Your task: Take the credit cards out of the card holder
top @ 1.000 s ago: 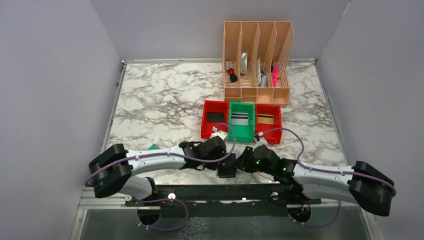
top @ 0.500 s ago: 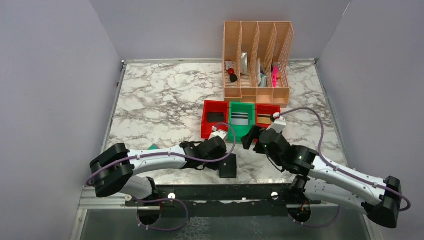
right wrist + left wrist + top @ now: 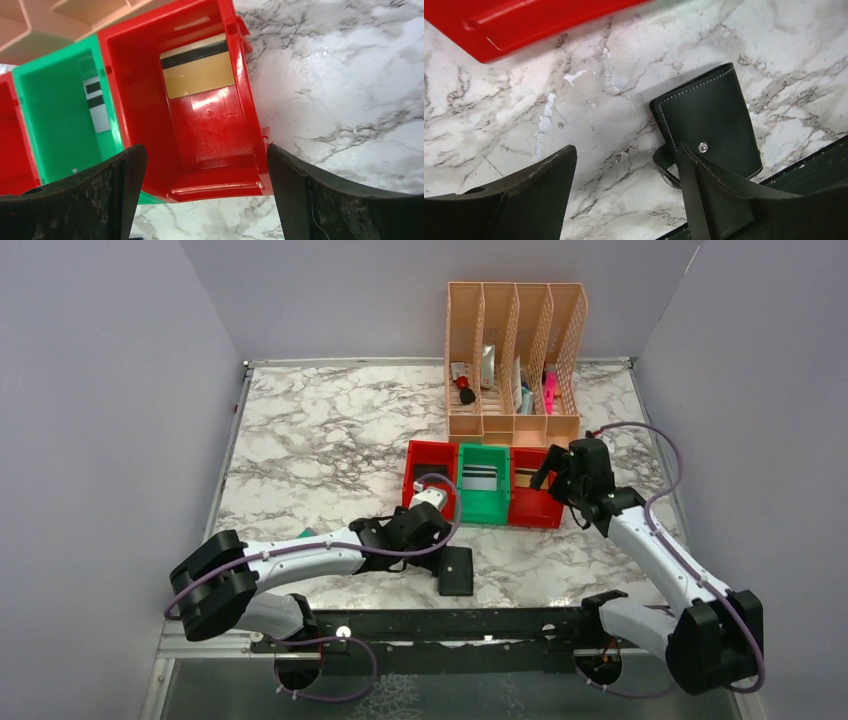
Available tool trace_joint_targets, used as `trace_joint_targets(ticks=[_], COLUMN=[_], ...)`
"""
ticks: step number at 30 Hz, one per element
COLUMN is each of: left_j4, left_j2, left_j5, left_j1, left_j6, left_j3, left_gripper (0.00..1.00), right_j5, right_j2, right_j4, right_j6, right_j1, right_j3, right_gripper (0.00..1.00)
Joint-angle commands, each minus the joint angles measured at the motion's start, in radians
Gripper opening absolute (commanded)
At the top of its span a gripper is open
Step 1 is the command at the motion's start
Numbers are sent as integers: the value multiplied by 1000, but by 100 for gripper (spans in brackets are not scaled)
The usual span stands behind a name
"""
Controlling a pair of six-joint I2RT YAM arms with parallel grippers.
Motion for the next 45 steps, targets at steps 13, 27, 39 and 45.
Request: trace_joint_targets(ticks=[13, 27, 39, 45], left_j4=[161, 149, 152, 168], left_j2=[-14, 48, -126, -217], left_j5=[180, 172, 324, 366], left_j1=[223, 295, 295, 295], left_j6=[126, 136, 127, 68], left_j3=[2, 25, -68, -99], left_gripper=[81, 78, 83, 94], right_j5=[-187, -241, -451, -749], right_j2=[232, 243, -122, -189], right_j4=[155, 113, 8, 63], right_j6=[-64, -37, -11, 77], right_j1=[-46, -46, -46, -44], right_j3=[59, 62, -67, -202], right_gripper=[94, 93, 94, 85])
